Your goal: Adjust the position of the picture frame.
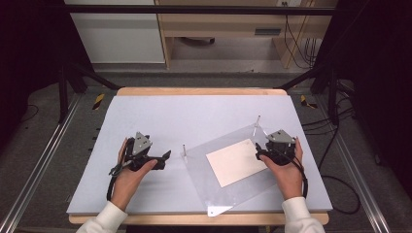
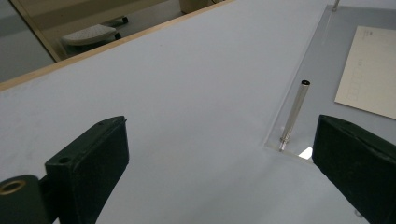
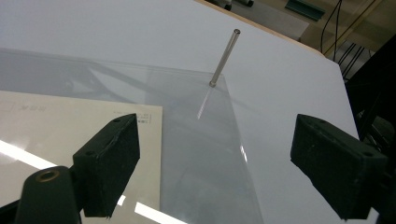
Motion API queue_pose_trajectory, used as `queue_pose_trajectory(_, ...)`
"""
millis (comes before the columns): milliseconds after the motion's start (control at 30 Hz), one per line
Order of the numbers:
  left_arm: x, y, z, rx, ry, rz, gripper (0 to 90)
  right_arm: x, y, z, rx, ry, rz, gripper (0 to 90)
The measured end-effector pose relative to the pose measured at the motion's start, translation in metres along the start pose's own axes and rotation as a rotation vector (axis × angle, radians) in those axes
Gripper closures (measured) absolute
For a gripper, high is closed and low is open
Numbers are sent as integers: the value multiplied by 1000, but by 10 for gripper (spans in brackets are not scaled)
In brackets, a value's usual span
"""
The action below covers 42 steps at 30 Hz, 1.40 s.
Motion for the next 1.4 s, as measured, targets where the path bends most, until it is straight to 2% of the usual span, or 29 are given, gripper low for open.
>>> queue_pose_trajectory(67,1,-4,1,2,1,-3,47,-1,1,1,12,-10,2,181)
queue_pose_trajectory(167,3,-9,3,16,4,7,57,-4,0,2,29,-40,15,278)
queue_pose_trajectory(300,4,-16,5,31,9,-1,68,-3,1,1,1,-38,22,378)
queue_pose_trajectory(400,5,-22,6,24,-7,-8,73,-2,1,1,-2,-35,20,400)
queue_pose_trajectory(533,5,-26,5,35,9,-6,93,-3,1,1,11,-38,19,459)
queue_pose_trajectory(633,5,-29,4,39,15,-2,100,-3,1,1,14,-36,19,466)
queue_pose_trajectory(667,5,-31,3,34,14,-7,108,-3,1,3,36,-27,16,478)
queue_pose_trajectory(700,4,-31,2,48,28,-8,112,-3,1,4,43,-19,18,488)
queue_pose_trajectory(767,4,-33,1,43,19,-11,132,-2,1,6,40,-11,24,502)
queue_pose_trajectory(800,4,-33,0,58,31,-9,137,-2,1,7,33,-6,23,514)
queue_pose_trajectory(867,7,-35,0,60,41,-13,137,-2,1,10,25,-3,22,522)
queue_pose_trajectory(967,6,-37,2,47,37,-28,157,2,0,14,34,24,43,513)
queue_pose_trajectory(1033,6,-39,3,21,31,-46,185,5,-2,18,39,45,63,515)
queue_pose_trajectory(1100,7,-42,4,19,37,-52,201,7,-5,20,31,53,67,524)
queue_pose_trajectory(1133,9,-45,5,33,27,-47,244,11,-12,24,28,69,91,542)
queue_pose_trajectory(1267,14,-48,7,53,14,-37,300,18,-24,29,31,93,117,581)
queue_pose_trajectory(1300,16,-48,7,41,17,-41,301,22,-28,33,30,94,136,591)
queue_pose_trajectory(1367,19,-48,8,13,22,-51,301,24,-30,35,27,93,141,596)
queue_pose_trajectory(1400,20,-48,9,8,11,-40,325,30,-33,37,35,95,135,601)
Point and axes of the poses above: each handheld gripper's, and its own axes: x roughly forward along the jaws, z roughly out of its top, y roughly to its left, the point moved 1 cm from there along x, roughly forward along the jaws, and after that the axes turned 10 degrees about y, right-handed, at the moved point
